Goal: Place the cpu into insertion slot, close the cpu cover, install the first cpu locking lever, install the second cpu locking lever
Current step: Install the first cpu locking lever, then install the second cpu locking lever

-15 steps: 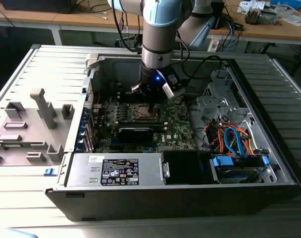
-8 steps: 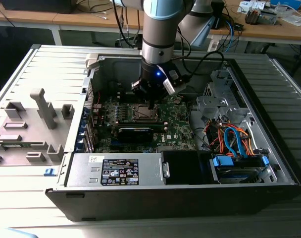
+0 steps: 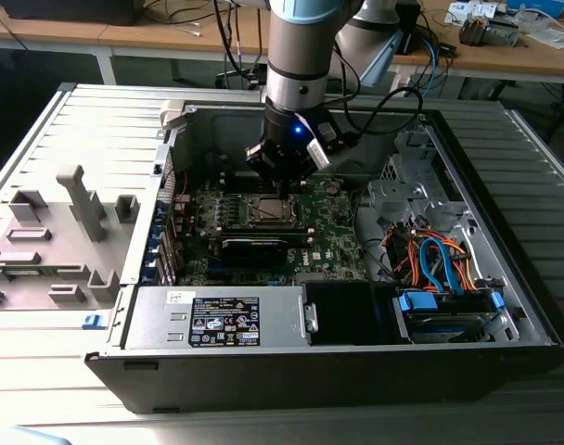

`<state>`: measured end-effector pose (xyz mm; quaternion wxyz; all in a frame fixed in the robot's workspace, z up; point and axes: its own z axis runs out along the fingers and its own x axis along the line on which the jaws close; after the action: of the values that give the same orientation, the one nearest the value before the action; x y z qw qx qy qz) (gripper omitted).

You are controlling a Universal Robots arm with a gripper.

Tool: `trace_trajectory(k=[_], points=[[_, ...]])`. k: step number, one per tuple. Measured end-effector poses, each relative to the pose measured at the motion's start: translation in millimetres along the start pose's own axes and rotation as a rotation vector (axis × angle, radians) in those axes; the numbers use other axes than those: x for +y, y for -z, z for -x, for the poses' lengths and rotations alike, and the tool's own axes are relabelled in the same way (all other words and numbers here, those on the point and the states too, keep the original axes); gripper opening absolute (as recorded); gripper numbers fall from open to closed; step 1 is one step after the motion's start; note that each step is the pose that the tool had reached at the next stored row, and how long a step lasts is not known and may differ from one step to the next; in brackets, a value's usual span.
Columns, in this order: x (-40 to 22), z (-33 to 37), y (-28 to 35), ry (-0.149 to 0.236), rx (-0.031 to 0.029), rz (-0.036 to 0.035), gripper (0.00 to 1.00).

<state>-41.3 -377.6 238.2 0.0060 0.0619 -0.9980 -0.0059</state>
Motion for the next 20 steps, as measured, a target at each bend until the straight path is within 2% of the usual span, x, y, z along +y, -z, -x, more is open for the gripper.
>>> trace_trajectory(k=[11,14,20], points=[[-0.6,0.0,0.1,0.0,0.0,0.0009,0.11],[-3.9,-0.5,0.1,0.0,-0.0001,0.0012,0.11],[-15.8,-2.0,-0.3,0.0,-0.0005,0.0042,0.11]])
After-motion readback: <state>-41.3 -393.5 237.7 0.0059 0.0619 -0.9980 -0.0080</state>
